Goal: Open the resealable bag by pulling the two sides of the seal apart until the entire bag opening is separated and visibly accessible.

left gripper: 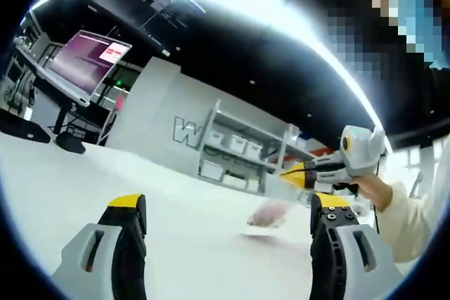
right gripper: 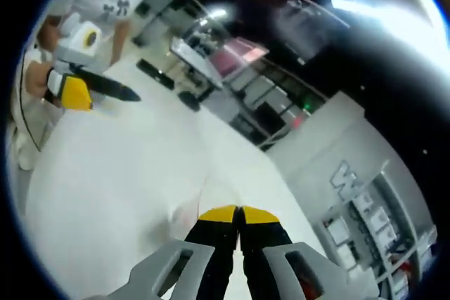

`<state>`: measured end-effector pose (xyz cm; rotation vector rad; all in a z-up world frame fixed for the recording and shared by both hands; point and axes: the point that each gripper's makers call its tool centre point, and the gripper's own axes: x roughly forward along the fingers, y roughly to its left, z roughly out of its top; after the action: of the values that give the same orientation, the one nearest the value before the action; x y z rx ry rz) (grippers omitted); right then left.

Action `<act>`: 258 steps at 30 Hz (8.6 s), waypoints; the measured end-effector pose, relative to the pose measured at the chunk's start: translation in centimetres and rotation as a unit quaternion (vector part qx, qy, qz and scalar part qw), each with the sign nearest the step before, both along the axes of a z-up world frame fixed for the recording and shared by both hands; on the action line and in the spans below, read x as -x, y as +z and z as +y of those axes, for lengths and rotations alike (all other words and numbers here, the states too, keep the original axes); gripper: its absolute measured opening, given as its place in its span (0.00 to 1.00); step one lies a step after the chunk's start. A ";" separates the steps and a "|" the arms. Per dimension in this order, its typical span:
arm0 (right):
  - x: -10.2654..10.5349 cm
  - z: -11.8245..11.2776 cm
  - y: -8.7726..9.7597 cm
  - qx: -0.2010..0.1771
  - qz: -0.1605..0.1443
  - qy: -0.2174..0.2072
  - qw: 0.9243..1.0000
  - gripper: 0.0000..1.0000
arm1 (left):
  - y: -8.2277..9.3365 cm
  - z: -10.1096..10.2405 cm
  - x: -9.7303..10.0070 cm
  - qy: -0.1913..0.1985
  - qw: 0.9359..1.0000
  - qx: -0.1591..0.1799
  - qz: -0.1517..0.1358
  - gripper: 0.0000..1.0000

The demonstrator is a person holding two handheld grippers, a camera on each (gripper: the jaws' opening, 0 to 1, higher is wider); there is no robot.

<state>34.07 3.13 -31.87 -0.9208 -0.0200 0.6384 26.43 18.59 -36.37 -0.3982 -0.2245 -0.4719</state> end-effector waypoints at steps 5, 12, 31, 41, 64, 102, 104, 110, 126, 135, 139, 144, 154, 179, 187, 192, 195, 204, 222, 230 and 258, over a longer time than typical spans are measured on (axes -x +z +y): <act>-0.7 0.2 0.3 0.008 -0.005 -0.002 1.000 0.00 | 0.0 0.0 0.0 0.000 1.000 0.000 0.000 0.96; -2.3 -0.1 0.6 0.045 -0.031 -0.015 0.998 0.00 | -0.2 0.3 0.0 0.003 1.000 0.000 0.002 0.96; -5.9 -0.7 0.4 0.102 -0.069 -0.045 0.991 0.00 | -0.1 1.0 0.0 0.007 1.000 0.004 0.001 0.95; -7.7 -1.3 0.4 0.114 -0.071 -0.059 0.989 0.00 | -0.2 1.0 -0.1 0.004 1.000 0.001 0.003 0.95; -11.1 -2.0 0.6 0.180 -0.117 -0.080 0.973 0.00 | 0.0 1.5 -0.1 0.005 1.000 -0.005 0.004 0.95; -16.5 -3.2 0.4 0.214 -0.129 -0.096 0.964 0.00 | -0.1 1.0 -0.2 0.008 1.000 -0.017 0.005 0.94; -16.8 -3.2 0.2 0.217 -0.129 -0.097 0.963 0.00 | -0.1 1.0 -0.2 0.008 1.000 -0.018 0.005 0.94; -18.0 -3.2 0.1 0.214 -0.123 -0.102 0.964 0.00 | -0.1 1.0 -0.2 0.007 1.000 -0.019 0.006 0.94; -20.1 -2.9 -0.4 0.265 -0.145 -0.107 0.947 0.00 | -0.6 0.8 -0.1 0.003 1.000 -0.021 0.011 0.94; -22.0 -2.8 -0.8 0.276 -0.150 -0.112 0.943 0.00 | -0.7 0.8 -0.3 0.005 1.000 -0.023 0.013 0.94; -22.8 -2.7 -0.5 0.295 -0.181 -0.109 0.932 0.00 | -0.8 0.7 -0.3 0.003 1.000 -0.024 0.014 0.94; -23.8 -2.8 -0.8 0.282 -0.170 -0.121 0.936 0.00 | -0.8 0.6 -0.3 0.002 1.000 -0.024 0.014 0.94; -25.4 -4.1 -1.6 0.297 -0.169 -0.162 0.926 0.00 | -0.8 1.1 -0.1 0.007 1.000 -0.022 0.014 0.94; -24.6 -0.9 -7.3 0.029 0.050 -0.158 0.986 0.00 | -0.8 1.0 0.2 0.005 1.000 -0.016 0.015 0.94; -24.2 0.5 -7.6 0.014 0.075 -0.148 0.986 0.00 | -0.7 1.0 0.1 0.005 1.000 -0.015 0.015 0.93; -23.6 1.4 -9.1 -0.039 0.138 -0.143 0.979 0.00 | -0.5 1.0 0.3 0.005 1.000 -0.017 0.012 0.93; -23.6 1.2 -9.3 -0.045 0.144 -0.146 0.978 0.00 | -0.4 1.1 0.3 0.006 1.000 -0.017 0.012 0.93; -22.4 1.3 -9.2 -0.200 0.231 -0.141 0.942 0.05 | -0.3 1.3 0.3 0.007 1.000 -0.015 0.009 0.93; -21.3 1.6 -7.7 -0.300 0.266 -0.114 0.909 0.18 | -0.1 0.8 0.6 0.004 1.000 -0.024 0.006 0.92; -22.3 1.4 -6.1 -0.331 0.206 -0.105 0.915 0.52 | -0.1 0.9 0.7 0.006 1.000 -0.026 0.007 0.92; -22.9 2.3 -5.0 -0.313 0.168 -0.086 0.931 0.96 | -0.3 0.8 0.7 0.011 0.999 -0.030 0.007 0.92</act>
<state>57.00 5.39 -36.86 -0.1853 0.1544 0.5679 25.76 19.42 -36.63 -0.3402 -0.1994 -0.4538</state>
